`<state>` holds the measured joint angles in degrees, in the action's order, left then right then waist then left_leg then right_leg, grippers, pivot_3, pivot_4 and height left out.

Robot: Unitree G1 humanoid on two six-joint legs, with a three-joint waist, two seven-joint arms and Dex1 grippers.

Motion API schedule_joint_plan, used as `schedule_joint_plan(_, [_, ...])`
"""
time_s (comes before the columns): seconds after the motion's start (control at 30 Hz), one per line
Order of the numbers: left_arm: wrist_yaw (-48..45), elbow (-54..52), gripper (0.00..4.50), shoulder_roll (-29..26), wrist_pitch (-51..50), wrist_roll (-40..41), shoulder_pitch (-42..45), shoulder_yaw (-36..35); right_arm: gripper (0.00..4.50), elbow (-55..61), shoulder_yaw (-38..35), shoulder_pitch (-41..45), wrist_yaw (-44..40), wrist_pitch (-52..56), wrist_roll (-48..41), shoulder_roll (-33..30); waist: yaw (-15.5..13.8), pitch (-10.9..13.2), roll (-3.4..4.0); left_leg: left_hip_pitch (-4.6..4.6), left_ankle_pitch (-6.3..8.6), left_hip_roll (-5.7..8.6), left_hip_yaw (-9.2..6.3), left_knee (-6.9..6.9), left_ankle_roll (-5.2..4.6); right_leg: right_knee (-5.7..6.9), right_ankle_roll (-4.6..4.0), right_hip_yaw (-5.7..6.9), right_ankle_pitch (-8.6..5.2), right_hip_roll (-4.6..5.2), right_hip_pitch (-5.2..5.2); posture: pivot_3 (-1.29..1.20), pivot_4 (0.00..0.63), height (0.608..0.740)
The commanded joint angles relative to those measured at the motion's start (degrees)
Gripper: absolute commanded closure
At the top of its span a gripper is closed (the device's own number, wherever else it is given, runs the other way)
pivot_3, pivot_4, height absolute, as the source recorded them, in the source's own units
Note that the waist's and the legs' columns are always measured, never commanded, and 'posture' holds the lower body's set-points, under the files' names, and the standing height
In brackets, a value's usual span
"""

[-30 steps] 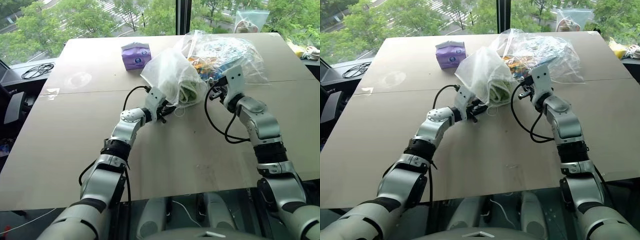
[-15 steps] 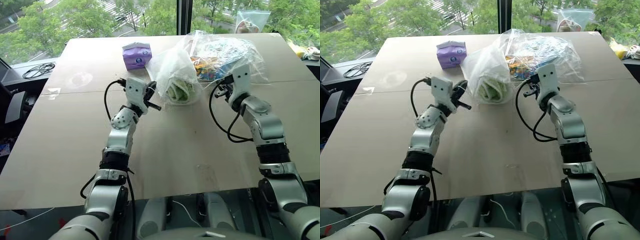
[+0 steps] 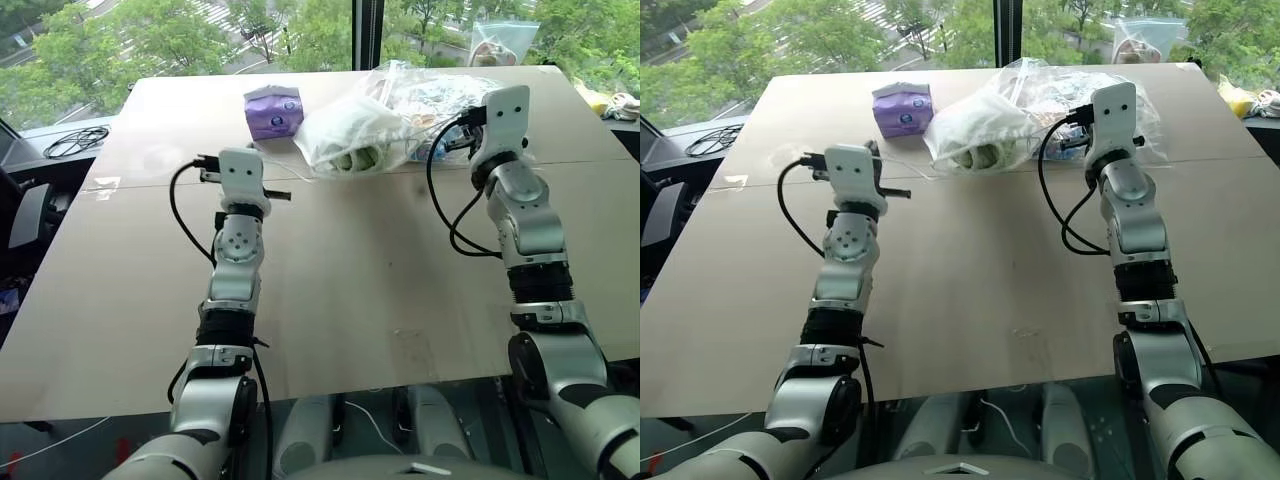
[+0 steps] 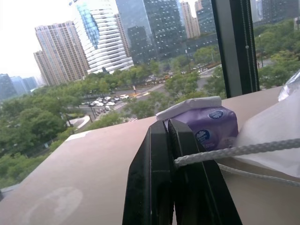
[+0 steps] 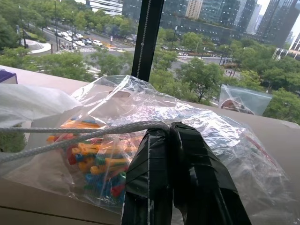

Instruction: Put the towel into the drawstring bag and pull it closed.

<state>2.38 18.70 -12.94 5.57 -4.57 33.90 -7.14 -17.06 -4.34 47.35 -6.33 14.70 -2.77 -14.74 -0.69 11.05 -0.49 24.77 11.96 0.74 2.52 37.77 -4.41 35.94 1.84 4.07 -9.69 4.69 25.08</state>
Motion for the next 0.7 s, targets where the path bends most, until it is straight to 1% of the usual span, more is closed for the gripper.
schedule_joint_plan(0.03, [1.5,-1.2,4.48,-1.3,1.1,-0.5,-1.6,-1.1,4.50,3.1,-0.3,-0.3,0.3,-1.1,0.6,-0.4,0.1,0.0,-0.01,0.00,0.00,0.00,0.04,0.00,0.00,0.00,0.00,-0.04,0.00,0.00,0.01,0.00,0.150,0.740])
schedule_joint_plan(0.13, [6.4,-0.8,4.48,-3.8,1.5,-2.6,0.4,-3.2,4.50,3.0,-1.6,-0.2,2.3,-1.9,1.3,-0.9,0.4,0.0,-0.01,0.02,0.05,-0.13,0.10,0.00,-0.08,0.08,0.01,-0.11,0.01,-0.11,0.13,0.00,0.150,0.740])
schedule_joint_plan(0.2, [8.6,-0.5,4.48,-5.8,2.0,-3.6,2.7,-4.0,4.50,2.0,-3.0,0.7,5.9,-3.4,2.7,-1.6,0.3,0.0,-0.01,0.01,0.05,-0.21,0.10,0.00,-0.08,0.12,-0.02,-0.10,0.03,-0.17,0.15,0.00,0.150,0.740])
schedule_joint_plan(0.3, [9.2,-0.3,4.48,-8.8,2.5,-4.5,6.8,-4.3,4.50,0.2,-4.9,2.5,10.6,-6.0,4.5,-3.3,-0.1,0.0,-0.01,-0.01,0.04,-0.22,0.13,0.01,-0.07,0.14,-0.04,-0.11,0.05,-0.17,0.14,0.00,0.150,0.740])
schedule_joint_plan(0.4, [9.8,2.0,4.48,-13.4,2.6,-5.5,13.2,-5.1,4.50,-2.4,-6.6,5.0,14.2,-8.5,5.5,-5.7,-0.1,0.0,-0.03,0.06,0.04,-0.20,0.17,0.09,-0.06,0.13,-0.03,-0.12,0.05,-0.16,0.17,0.00,0.150,0.740])
schedule_joint_plan(0.47, [9.5,3.9,4.48,-14.7,2.6,-4.8,15.8,-5.6,4.50,-3.6,-6.7,5.9,14.7,-9.4,5.5,-6.6,0.0,0.0,-0.02,0.07,0.03,-0.19,0.21,0.09,-0.04,0.07,-0.03,-0.15,0.05,-0.16,0.18,0.00,0.150,0.740])
schedule_joint_plan(0.6, [4.9,11.7,4.48,-19.8,5.9,-4.0,26.0,-4.4,4.50,-3.0,-5.2,10.3,12.6,-11.3,6.7,-10.4,0.1,0.0,-0.03,0.10,-0.09,-0.19,0.31,-0.01,0.17,0.03,-0.02,-0.20,0.05,-0.16,0.24,0.00,0.150,0.740])
schedule_joint_plan(0.7, [4.4,14.9,4.48,-20.8,8.0,-4.1,28.9,-3.9,4.50,-3.3,-4.9,11.5,11.8,-11.8,6.7,-11.1,0.5,0.0,-0.03,0.15,-0.10,-0.19,0.38,-0.09,0.18,0.02,-0.02,-0.24,0.05,-0.16,0.35,0.00,0.150,0.740])
